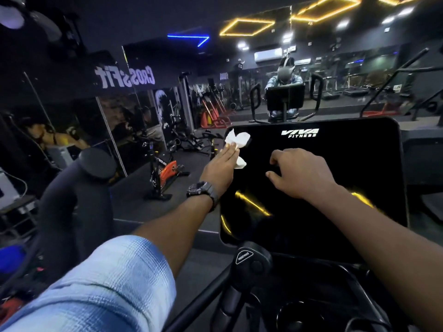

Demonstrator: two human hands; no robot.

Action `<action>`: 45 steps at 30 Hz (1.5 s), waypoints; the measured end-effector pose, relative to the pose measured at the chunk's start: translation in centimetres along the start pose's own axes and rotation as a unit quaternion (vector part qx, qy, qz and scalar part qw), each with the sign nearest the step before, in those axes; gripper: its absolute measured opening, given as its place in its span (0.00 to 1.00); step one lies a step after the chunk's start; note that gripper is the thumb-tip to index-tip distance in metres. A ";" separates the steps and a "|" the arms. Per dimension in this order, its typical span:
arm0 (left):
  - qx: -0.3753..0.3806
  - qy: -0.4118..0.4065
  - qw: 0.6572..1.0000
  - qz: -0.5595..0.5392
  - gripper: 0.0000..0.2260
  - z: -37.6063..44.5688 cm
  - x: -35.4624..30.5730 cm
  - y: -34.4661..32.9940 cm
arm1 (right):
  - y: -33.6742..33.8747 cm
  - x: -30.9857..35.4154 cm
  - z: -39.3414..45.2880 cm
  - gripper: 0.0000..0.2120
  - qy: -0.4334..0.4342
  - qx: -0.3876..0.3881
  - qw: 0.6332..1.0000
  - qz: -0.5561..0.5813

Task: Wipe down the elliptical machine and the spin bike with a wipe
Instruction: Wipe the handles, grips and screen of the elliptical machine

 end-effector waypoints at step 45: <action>0.053 -0.080 0.995 0.019 0.16 -12.1 8.5 27.1 | 2.7 23.4 -0.4 0.08 0.085 0.033 0.948 0.306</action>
Point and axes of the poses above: each hand's wrist, its own z-axis towards the middle knuckle, its own y-axis out of the back of the hand, x = y × z, the point moved 4 cm from there along z, towards the middle knuckle, and after that the axes turned 4 degrees about z, right-handed, at the moved point
